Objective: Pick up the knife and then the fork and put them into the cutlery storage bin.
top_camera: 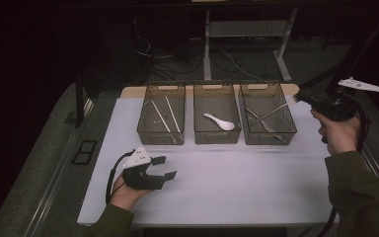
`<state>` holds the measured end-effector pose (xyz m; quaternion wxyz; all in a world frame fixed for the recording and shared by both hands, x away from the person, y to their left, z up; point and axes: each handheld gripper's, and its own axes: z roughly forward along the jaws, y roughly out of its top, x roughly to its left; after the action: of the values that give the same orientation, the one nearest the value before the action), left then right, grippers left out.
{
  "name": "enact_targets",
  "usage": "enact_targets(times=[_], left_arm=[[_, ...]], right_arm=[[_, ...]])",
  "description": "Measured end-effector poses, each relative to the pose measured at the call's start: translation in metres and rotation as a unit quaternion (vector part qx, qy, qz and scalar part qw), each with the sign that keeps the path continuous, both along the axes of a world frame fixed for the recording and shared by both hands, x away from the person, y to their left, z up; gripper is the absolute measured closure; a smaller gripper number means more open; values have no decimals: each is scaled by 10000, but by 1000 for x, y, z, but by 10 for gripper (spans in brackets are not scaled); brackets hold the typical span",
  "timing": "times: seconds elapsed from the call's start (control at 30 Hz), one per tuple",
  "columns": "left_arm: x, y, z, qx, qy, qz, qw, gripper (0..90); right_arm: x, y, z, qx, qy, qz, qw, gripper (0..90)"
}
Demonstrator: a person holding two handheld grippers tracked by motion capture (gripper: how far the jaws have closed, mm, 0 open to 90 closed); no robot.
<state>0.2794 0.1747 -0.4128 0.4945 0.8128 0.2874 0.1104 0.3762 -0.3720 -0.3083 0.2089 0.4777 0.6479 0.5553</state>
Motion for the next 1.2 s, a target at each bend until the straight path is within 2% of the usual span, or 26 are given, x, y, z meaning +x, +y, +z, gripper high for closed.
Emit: enact_targets(times=[0.23, 0.37, 0.5, 0.7, 0.73, 0.87, 0.9, 0.97, 1.03, 1.13, 1.2], left_arm=[[2, 0, -6, 70, -5, -4, 10000, 235], [2, -2, -9, 109, 44, -58, 9999, 189], [2, -4, -10, 118, 70, -116, 9998, 185], [2, -6, -11, 133, 99, -173, 9997, 186], [2, -7, -11, 130, 102, -169, 9997, 186], [2, -7, -11, 147, 125, -177, 9997, 186], [3, -8, -11, 151, 125, -186, 9996, 186], [3, -8, -11, 146, 124, -196, 9996, 186], [3, -7, -11, 147, 129, -201, 9996, 186], [3, -7, -11, 131, 120, -197, 9996, 185], [3, -7, -11, 134, 113, -198, 9997, 185]], right_arm=[[17, 2, -18, -445, 271, -144, 9985, 875], [29, 8, -28, -598, 458, -97, 9971, 874], [39, 16, -38, -757, 615, -29, 9952, 874], [56, 22, -53, -879, 855, 9, 9925, 871], [60, 22, -55, -791, 913, 19, 9927, 870], [72, 24, -60, -833, 947, -34, 9920, 850], [76, 25, -61, -915, 957, -68, 9912, 807], [82, 27, -62, -918, 960, -107, 9911, 678], [86, 26, -63, -959, 926, -162, 9909, 603], [89, 24, -63, -951, 887, -252, 9912, 499], [91, 22, -63, -952, 859, -278, 9914, 484]])
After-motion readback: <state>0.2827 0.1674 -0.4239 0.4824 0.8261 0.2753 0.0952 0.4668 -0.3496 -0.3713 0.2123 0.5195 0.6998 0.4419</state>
